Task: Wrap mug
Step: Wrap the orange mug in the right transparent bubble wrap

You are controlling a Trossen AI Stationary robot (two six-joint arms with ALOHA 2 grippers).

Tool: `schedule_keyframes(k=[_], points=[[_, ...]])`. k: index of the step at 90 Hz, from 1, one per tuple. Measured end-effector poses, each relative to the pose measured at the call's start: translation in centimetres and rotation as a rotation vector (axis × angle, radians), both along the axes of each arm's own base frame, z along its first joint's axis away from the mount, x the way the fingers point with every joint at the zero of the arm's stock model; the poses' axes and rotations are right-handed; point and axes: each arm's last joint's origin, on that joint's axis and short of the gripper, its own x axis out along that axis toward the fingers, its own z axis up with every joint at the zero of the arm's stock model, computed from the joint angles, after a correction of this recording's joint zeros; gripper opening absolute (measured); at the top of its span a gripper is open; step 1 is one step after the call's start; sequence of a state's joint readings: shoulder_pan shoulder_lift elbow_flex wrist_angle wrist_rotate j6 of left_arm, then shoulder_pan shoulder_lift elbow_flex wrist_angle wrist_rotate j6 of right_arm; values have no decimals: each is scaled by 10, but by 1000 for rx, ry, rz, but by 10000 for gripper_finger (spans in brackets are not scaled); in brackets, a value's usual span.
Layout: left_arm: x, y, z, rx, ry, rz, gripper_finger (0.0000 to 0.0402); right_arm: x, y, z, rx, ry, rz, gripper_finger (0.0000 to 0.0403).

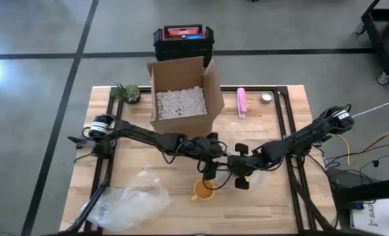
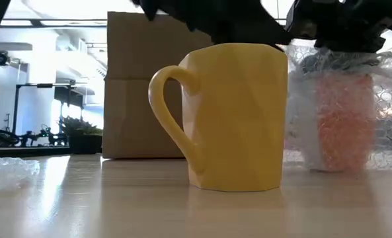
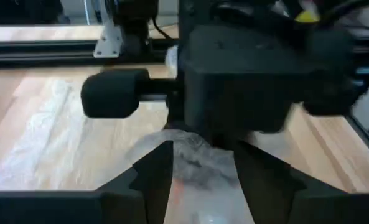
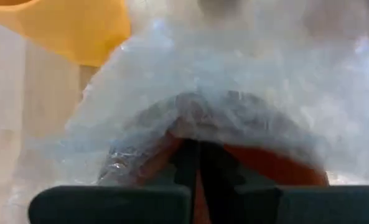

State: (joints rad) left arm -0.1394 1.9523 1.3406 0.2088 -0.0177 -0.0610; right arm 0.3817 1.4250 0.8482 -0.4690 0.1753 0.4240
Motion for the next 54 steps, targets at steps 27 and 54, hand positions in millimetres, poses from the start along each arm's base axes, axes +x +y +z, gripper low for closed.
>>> schedule_keyframes(k=[27, 54], points=[[18, -3, -44, -97, -94, 28, 78, 0, -1, 1, 1, 3, -12, 0], [18, -4, -46, -64, -96, 13, 44, 3, 3, 42, 48, 119, 12, 0]])
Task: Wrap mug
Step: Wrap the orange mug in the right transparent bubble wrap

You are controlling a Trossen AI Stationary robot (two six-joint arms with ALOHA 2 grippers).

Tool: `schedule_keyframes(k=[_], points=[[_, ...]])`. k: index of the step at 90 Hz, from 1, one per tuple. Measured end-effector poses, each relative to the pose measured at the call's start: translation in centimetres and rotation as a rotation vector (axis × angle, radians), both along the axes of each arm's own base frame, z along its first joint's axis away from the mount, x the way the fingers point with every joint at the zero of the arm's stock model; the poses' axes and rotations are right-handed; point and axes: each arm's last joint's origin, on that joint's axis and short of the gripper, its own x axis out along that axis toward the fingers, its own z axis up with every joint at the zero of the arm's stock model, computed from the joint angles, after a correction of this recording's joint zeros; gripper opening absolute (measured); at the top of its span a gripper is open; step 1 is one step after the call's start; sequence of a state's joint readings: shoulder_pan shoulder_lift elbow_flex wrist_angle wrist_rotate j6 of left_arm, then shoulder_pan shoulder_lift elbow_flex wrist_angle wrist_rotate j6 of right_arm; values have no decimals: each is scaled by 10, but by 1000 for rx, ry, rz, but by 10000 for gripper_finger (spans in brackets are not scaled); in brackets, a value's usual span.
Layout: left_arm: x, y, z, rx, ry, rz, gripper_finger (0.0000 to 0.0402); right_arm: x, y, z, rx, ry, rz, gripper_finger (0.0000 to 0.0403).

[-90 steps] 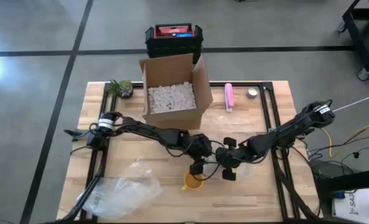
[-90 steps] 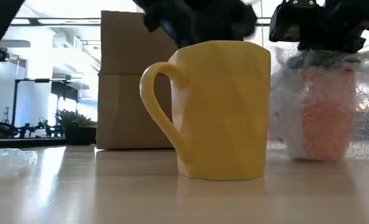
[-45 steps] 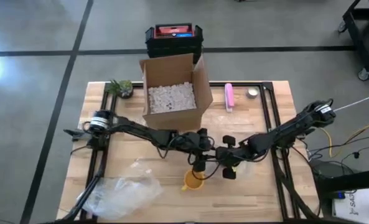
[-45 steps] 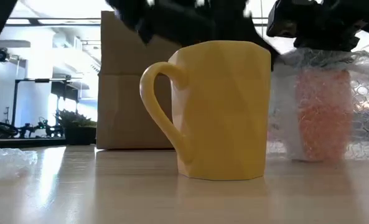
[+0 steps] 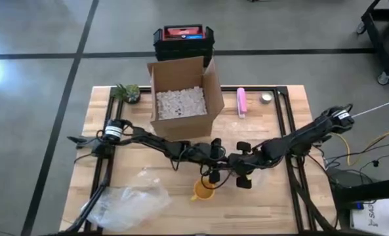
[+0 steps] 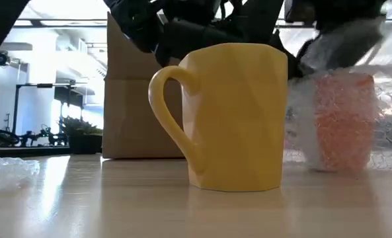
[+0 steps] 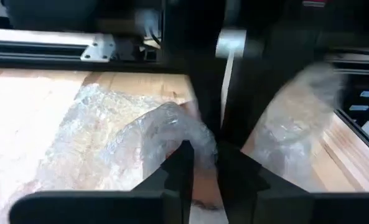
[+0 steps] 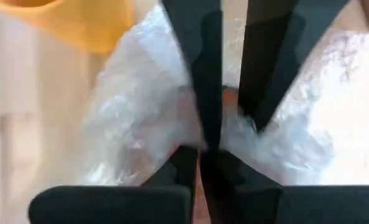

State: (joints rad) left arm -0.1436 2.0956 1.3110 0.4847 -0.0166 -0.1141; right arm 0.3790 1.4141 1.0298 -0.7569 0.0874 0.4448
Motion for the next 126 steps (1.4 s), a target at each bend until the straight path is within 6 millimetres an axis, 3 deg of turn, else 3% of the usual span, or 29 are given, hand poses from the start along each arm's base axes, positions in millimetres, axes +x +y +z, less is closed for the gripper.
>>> schedule_keyframes(k=[27, 47, 53, 72, 88, 126], points=[[0, -1, 0, 1, -2, -1, 40, 3, 0, 31, -53, -3, -18, 0], [0, -1, 0, 1, -2, -2, 40, -7, -5, -14, -83, 73, -24, 0], [-1, -1, 3, -5, 0, -1, 39, -8, -6, -19, -96, 66, -38, 0], [-7, -9, 27, -12, -58, -33, 39, -7, -5, -20, -101, 45, -32, 0], [-7, -17, 27, -33, -73, -112, 31, -6, -6, -19, -132, 24, -49, 0], [3, -11, -10, -21, -35, -44, 19, -4, -5, -18, -99, 15, -60, 0]])
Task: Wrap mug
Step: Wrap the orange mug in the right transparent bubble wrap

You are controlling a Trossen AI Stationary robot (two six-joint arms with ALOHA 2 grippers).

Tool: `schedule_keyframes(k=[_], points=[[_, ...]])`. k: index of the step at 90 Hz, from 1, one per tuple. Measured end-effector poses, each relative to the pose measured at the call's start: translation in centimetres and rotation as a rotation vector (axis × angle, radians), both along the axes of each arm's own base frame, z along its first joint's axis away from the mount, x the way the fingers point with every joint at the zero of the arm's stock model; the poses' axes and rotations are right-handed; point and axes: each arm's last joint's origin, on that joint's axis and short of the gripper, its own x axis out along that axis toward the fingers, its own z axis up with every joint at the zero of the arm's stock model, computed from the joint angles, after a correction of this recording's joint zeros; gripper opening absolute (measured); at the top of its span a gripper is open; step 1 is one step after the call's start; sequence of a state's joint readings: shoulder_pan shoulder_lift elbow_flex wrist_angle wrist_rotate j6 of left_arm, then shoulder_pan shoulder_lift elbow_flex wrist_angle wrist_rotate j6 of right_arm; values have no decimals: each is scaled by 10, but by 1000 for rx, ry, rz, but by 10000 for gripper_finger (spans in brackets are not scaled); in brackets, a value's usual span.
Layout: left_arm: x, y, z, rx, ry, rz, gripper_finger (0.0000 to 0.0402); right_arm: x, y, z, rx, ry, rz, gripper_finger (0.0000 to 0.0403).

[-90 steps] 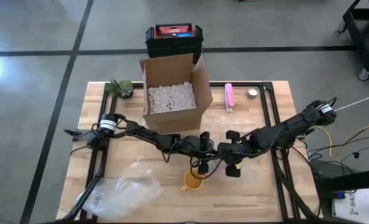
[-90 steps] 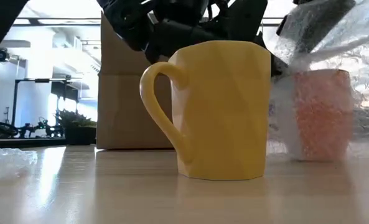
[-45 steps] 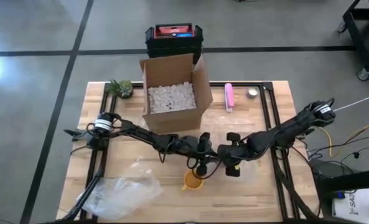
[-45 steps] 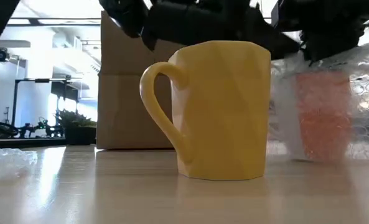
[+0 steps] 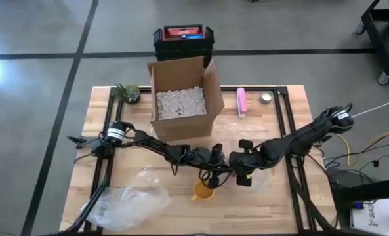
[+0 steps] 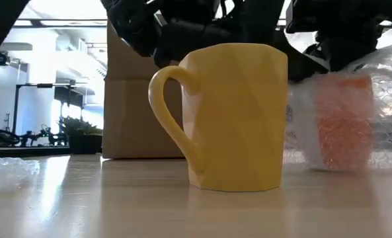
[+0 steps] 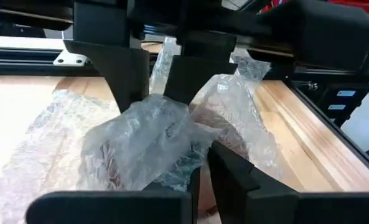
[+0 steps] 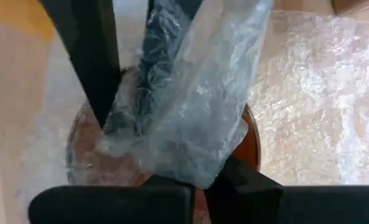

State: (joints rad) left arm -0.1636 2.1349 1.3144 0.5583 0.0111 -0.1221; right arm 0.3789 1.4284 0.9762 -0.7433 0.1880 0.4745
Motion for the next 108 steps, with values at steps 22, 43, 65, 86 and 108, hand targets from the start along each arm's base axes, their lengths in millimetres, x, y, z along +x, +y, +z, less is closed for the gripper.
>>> schedule_keyframes(k=[22, 43, 65, 86, 108], points=[[0, 1, 1, 9, 7, -1, 19, 5, 1, 43, -8, 14, 16, 47], [-1, 2, 1, 11, 9, 3, 19, 1, 4, 78, 74, 12, 76, 109], [-1, 2, 1, 10, 6, 3, 19, 0, 18, 31, 33, 52, 144, 91], [-1, 1, 2, 8, -4, 2, 19, -1, 8, -20, 2, 84, 98, 10], [-1, 1, 2, 12, -9, 0, 19, 5, 7, -12, 10, 90, 97, 8]])
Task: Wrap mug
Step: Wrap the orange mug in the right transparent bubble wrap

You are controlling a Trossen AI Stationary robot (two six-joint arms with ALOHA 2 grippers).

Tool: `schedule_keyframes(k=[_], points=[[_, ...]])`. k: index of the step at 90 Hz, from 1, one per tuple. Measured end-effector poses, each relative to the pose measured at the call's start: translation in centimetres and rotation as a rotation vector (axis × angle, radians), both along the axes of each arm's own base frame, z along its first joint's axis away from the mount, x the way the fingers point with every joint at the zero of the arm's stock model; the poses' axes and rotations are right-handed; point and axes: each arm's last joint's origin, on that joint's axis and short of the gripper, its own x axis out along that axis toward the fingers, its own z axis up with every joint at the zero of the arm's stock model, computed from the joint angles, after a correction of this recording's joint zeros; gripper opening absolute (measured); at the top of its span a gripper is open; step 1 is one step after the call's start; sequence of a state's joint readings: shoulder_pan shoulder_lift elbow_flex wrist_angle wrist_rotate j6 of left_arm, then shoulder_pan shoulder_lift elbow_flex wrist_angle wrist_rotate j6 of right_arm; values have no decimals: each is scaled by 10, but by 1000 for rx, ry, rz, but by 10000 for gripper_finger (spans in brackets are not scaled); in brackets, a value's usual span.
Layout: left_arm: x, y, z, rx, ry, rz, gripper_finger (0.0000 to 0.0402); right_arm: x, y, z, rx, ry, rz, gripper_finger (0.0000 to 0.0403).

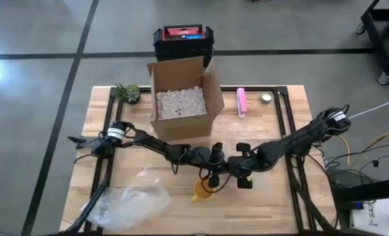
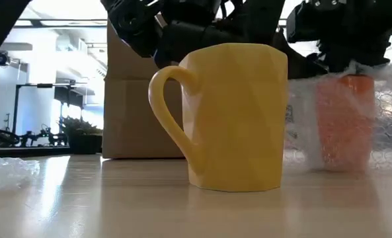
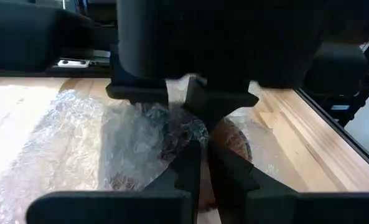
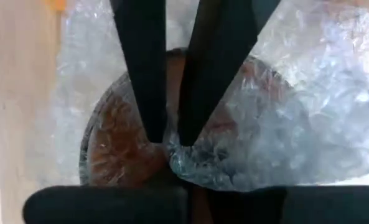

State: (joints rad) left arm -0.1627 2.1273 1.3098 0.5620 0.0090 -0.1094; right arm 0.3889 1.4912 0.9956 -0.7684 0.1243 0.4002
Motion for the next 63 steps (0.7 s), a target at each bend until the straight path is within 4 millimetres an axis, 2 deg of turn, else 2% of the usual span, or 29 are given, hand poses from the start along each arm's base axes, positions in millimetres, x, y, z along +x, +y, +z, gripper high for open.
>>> schedule_keyframes(k=[17, 26, 33, 40, 63], points=[[0, 0, 0, 0, 0, 0, 19, 1, 2, 49, 50, 4, 30, 2], [0, 0, 0, 0, 1, 0, 19, 1, 2, 63, 39, -17, 28, 2], [0, 0, 0, 0, 1, 0, 19, 4, 1, 68, -6, -81, 10, 1], [0, 0, 0, 0, 2, 0, 19, 6, 0, 59, -45, -111, -3, 1], [0, 0, 1, -5, -4, 0, 20, -1, -6, -6, -61, 20, -45, 0]])
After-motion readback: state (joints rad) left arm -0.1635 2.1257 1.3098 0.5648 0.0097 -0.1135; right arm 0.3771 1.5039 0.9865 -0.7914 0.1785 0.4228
